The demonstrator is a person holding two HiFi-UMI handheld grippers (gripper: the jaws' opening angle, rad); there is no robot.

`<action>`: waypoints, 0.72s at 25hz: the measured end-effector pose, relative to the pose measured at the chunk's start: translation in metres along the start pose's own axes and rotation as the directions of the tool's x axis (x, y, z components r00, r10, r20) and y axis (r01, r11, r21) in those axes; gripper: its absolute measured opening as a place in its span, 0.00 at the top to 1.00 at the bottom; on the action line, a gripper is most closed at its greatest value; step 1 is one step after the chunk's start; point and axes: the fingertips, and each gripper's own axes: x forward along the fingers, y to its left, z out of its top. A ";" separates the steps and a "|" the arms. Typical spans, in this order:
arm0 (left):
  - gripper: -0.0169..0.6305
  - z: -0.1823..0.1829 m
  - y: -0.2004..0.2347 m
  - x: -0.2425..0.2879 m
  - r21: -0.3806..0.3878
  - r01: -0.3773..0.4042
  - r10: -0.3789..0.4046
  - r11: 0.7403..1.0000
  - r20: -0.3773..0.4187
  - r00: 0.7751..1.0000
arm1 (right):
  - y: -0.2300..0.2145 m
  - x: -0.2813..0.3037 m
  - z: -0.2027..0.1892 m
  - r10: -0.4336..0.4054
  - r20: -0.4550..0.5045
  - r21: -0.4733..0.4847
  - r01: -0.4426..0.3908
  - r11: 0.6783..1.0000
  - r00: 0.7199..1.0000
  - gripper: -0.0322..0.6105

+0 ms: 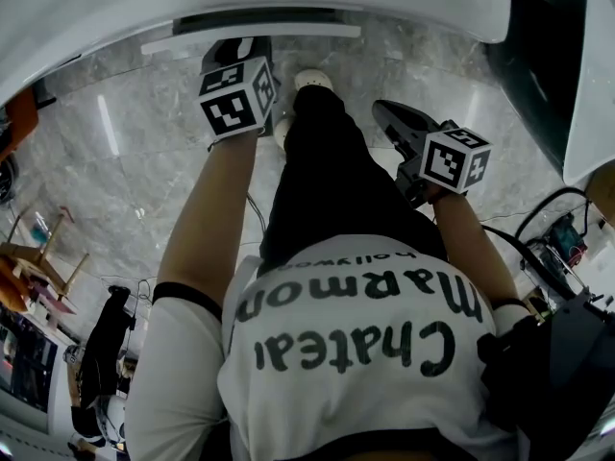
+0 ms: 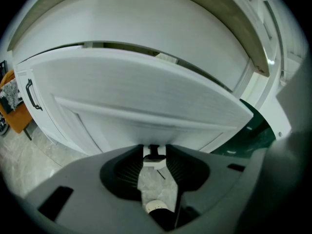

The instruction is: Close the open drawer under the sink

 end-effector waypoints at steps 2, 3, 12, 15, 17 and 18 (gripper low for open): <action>0.75 0.000 0.000 0.001 0.001 0.000 -0.001 1.000 0.007 1.000 | -0.001 0.002 0.000 -0.001 0.005 0.002 0.001 1.000 1.000 0.93; 0.75 0.000 0.001 0.001 0.002 0.001 -0.001 1.000 0.010 1.000 | -0.001 0.002 0.001 0.000 0.008 0.002 0.000 1.000 1.000 0.93; 0.75 0.004 0.007 0.007 0.009 -0.005 0.005 1.000 0.048 0.999 | -0.006 0.010 0.009 -0.004 0.046 -0.015 0.005 1.000 0.999 0.93; 0.75 0.004 0.006 0.009 0.010 -0.002 0.001 1.000 0.061 0.998 | -0.011 0.012 0.009 -0.006 0.058 -0.006 0.007 1.000 0.998 0.93; 0.75 0.005 0.006 0.010 0.010 0.000 -0.001 1.000 0.065 0.998 | -0.011 0.014 0.007 -0.003 0.057 -0.003 0.003 1.000 0.998 0.93; 0.75 0.006 0.006 0.010 0.011 0.001 -0.002 1.000 0.069 0.998 | -0.010 0.015 0.006 -0.002 0.056 -0.005 0.002 1.000 0.998 0.93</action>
